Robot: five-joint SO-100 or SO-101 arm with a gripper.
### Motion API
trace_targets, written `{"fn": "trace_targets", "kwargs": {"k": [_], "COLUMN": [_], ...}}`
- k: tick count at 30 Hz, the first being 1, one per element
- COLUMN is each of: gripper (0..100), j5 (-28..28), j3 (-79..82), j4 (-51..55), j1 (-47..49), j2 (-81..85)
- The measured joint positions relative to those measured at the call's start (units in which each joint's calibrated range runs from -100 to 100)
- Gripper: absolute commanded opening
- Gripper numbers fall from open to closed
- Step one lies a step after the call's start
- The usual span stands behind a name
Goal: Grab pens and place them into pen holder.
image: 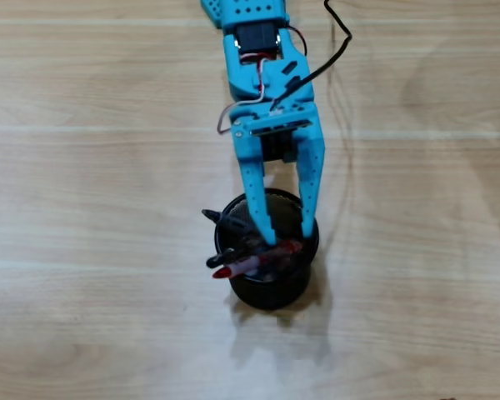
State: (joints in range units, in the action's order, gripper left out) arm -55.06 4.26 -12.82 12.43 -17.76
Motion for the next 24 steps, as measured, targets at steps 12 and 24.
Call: {"fn": "trace_targets", "kwargs": {"k": [12,24], "gripper": [2,2], "j5": [4.21,16.70], "j3": [11.71,43.03], "j4": [0.00,11.48], "j1": [0.10,-2.10], "j2": [8.84,40.19]}}
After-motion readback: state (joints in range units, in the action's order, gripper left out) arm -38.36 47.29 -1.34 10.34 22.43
